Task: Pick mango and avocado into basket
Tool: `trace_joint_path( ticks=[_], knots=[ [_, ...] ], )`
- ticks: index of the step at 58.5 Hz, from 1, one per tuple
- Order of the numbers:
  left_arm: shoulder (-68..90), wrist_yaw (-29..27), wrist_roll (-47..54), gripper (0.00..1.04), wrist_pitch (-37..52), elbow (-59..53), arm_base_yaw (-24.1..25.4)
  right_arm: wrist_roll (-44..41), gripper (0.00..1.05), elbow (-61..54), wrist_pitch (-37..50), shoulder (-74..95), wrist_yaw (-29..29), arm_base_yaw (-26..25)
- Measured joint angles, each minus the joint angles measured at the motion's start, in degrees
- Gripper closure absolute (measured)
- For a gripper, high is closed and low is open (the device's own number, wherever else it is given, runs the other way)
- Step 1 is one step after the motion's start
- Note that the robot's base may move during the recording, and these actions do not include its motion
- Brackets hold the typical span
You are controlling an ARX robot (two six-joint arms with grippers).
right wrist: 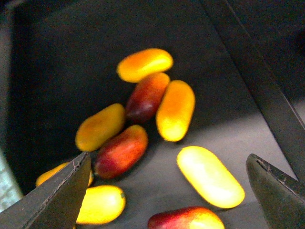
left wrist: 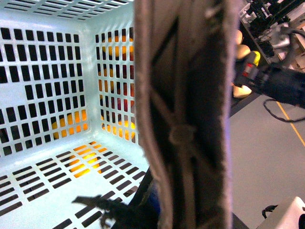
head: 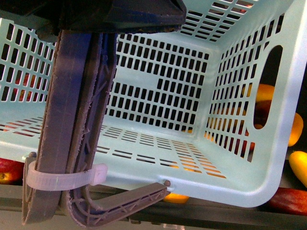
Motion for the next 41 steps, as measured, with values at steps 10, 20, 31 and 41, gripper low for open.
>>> trace_joint_path(
  ticks=[10, 20, 31, 41],
  knots=[
    [0.0, -0.48, 0.02, 1.01, 0.0, 0.02, 0.09, -6.45, 0.09, 15.54, 0.09, 29.86, 6.21, 0.96],
    [0.0, -0.61, 0.02, 1.01, 0.0, 0.02, 0.11, -2.1, 0.09, 26.47, -4.09, 42.47, 7.37, 0.66],
    [0.0, -0.15, 0.02, 1.01, 0.0, 0.02, 0.02, 5.46, 0.09, 33.22, -6.88, 47.06, 7.69, 3.15],
    [0.0, -0.2, 0.02, 1.01, 0.0, 0.02, 0.04, 11.21, 0.09, 38.95, -9.75, 50.64, 7.87, 5.42]
  ],
)
